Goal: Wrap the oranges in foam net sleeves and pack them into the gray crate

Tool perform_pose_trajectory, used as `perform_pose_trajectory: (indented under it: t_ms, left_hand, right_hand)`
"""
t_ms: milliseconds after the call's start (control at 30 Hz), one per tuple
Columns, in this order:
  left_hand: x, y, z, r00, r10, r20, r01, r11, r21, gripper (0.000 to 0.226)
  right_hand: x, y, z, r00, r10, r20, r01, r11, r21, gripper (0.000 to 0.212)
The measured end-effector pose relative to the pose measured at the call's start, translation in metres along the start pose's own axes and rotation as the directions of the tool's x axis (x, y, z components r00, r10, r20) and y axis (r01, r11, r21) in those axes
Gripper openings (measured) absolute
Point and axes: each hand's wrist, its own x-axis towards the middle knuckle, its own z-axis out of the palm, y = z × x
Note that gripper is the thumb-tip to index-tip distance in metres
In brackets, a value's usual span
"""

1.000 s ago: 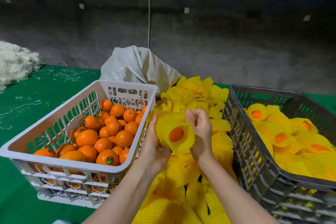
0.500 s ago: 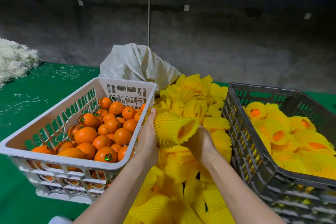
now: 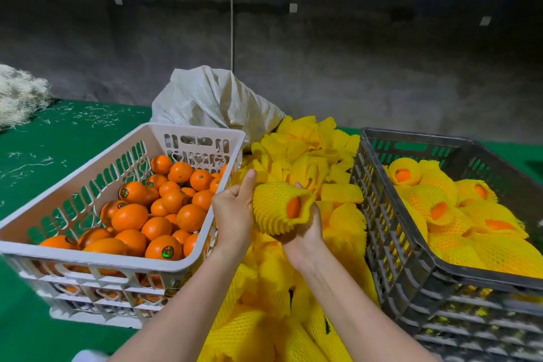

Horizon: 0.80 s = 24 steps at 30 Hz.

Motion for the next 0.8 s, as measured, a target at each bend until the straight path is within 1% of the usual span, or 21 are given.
perform_pose_trajectory:
  t_ms: [67,133,167,267,333,367,400,433,467,500,533,567,600,633,667,700,733,800]
  left_hand:
    - [0.003,-0.002,0.0,0.997,-0.054,0.048,0.057,0.996,-0.075,0.053]
    - [0.004,-0.004,0.0,0.993,-0.071,0.098,0.081,0.992,-0.099,0.05]
    - [0.003,-0.006,0.001,0.992,-0.058,0.115,0.069,0.993,-0.1,0.051]
    - [0.003,-0.006,0.002,0.993,0.023,0.112,-0.017,0.998,-0.055,0.059]
    - [0.003,-0.006,0.0,0.983,0.151,0.107,-0.154,0.988,0.018,0.065]
    - [0.003,-0.006,-0.001,0.969,0.218,0.117,-0.228,0.97,0.082,0.069]
    - [0.003,-0.006,-0.002,0.96,0.248,0.131,-0.266,0.953,0.145,0.071]
    - [0.002,-0.005,-0.002,0.963,0.223,0.152,-0.248,0.952,0.18,0.072]
    - [0.001,-0.003,0.0,0.974,0.138,0.181,-0.169,0.971,0.171,0.072]
    - [0.001,0.0,0.001,0.976,-0.019,0.218,-0.011,0.991,0.136,0.069]
    - [0.001,0.004,0.001,0.934,-0.225,0.278,0.205,0.974,0.101,0.065]
    - [0.0,0.008,0.001,0.838,-0.416,0.355,0.407,0.908,0.103,0.065]
    - [-0.001,0.012,0.001,0.726,-0.538,0.428,0.542,0.831,0.126,0.067]
    - [-0.002,0.015,0.001,0.635,-0.598,0.489,0.618,0.773,0.143,0.066]
    - [-0.003,0.018,0.003,0.576,-0.621,0.532,0.664,0.735,0.138,0.062]
    - [-0.004,0.02,0.005,0.547,-0.624,0.558,0.684,0.718,0.131,0.057]
    - [-0.005,0.021,0.007,0.536,-0.617,0.576,0.685,0.717,0.13,0.052]
    - [-0.009,0.024,0.012,0.539,-0.588,0.602,0.663,0.738,0.128,0.047]
  right_hand:
    - [-0.002,-0.002,0.0,0.999,0.009,0.052,-0.012,0.998,0.054,0.035]
    - [-0.004,-0.004,-0.002,0.992,-0.001,0.123,-0.012,0.995,0.099,0.057]
    - [-0.005,-0.006,-0.002,0.989,0.002,0.148,-0.018,0.994,0.109,0.059]
    - [-0.008,-0.009,-0.002,0.984,-0.012,0.176,-0.007,0.994,0.107,0.034]
    - [-0.007,-0.007,-0.005,0.977,-0.05,0.209,0.034,0.996,0.082,0.029]
    - [-0.009,-0.007,-0.005,0.97,-0.077,0.23,0.067,0.996,0.052,0.027]
    - [-0.01,-0.007,-0.005,0.964,-0.103,0.244,0.106,0.994,0.004,0.026]
    - [-0.011,-0.008,-0.004,0.959,-0.125,0.254,0.142,0.989,-0.049,0.026]
    - [-0.011,-0.008,-0.005,0.954,-0.157,0.256,0.185,0.979,-0.089,0.027]
    - [-0.01,-0.009,-0.006,0.948,-0.194,0.254,0.229,0.966,-0.117,0.026]
    - [-0.007,-0.01,-0.009,0.939,-0.241,0.246,0.284,0.946,-0.154,0.022]
    - [-0.005,-0.012,-0.013,0.927,-0.288,0.238,0.338,0.918,-0.205,0.016]
    - [-0.002,-0.014,-0.017,0.914,-0.334,0.229,0.391,0.878,-0.276,0.012]
    - [0.0,-0.017,-0.021,0.9,-0.369,0.231,0.431,0.831,-0.351,0.015]
    - [0.001,-0.018,-0.025,0.891,-0.38,0.249,0.452,0.795,-0.404,0.021]
    - [0.0,-0.019,-0.027,0.89,-0.373,0.264,0.455,0.78,-0.43,0.023]
    - [-0.001,-0.019,-0.029,0.892,-0.359,0.275,0.448,0.78,-0.437,0.021]
    - [-0.002,-0.021,-0.03,0.909,-0.333,0.251,0.414,0.797,-0.441,0.018]
